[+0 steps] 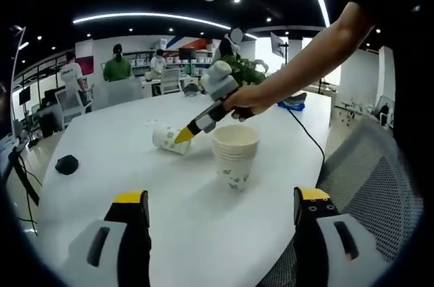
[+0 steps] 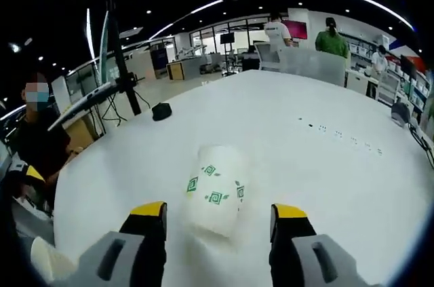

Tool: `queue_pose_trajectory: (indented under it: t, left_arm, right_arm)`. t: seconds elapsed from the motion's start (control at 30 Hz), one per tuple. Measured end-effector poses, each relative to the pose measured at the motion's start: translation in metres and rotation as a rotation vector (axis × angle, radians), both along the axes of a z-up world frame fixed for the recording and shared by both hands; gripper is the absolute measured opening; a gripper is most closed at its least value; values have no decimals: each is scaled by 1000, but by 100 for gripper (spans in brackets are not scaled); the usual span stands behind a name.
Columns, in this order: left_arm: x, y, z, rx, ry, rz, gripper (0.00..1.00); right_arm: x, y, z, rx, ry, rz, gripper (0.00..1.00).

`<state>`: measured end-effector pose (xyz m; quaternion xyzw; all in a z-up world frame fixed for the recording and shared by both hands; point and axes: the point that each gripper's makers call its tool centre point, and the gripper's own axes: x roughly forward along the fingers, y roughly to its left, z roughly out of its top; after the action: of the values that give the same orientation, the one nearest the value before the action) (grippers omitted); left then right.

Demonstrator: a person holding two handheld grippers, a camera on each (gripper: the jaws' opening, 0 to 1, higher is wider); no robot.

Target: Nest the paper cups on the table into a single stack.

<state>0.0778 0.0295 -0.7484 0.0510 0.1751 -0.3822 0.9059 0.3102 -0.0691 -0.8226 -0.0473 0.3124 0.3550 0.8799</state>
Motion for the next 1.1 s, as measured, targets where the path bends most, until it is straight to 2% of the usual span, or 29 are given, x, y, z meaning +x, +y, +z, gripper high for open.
queue_pose_trajectory:
  t: [0.33, 0.63, 0.77, 1.1]
  left_arm:
    - [1, 2, -1, 3, -2, 9, 87]
    - [1, 3, -3, 14, 5, 7, 86]
    - [1, 4, -3, 12, 6, 10, 86]
    - [1, 4, -4, 17, 5, 8, 85]
  right_arm:
    - [2, 12, -10, -12, 25, 10, 54]
    - [2, 14, -16, -12, 41, 1, 50]
    - [1, 12, -17, -22, 43, 3, 41]
    - [-4, 10, -12, 7, 66, -18, 38]
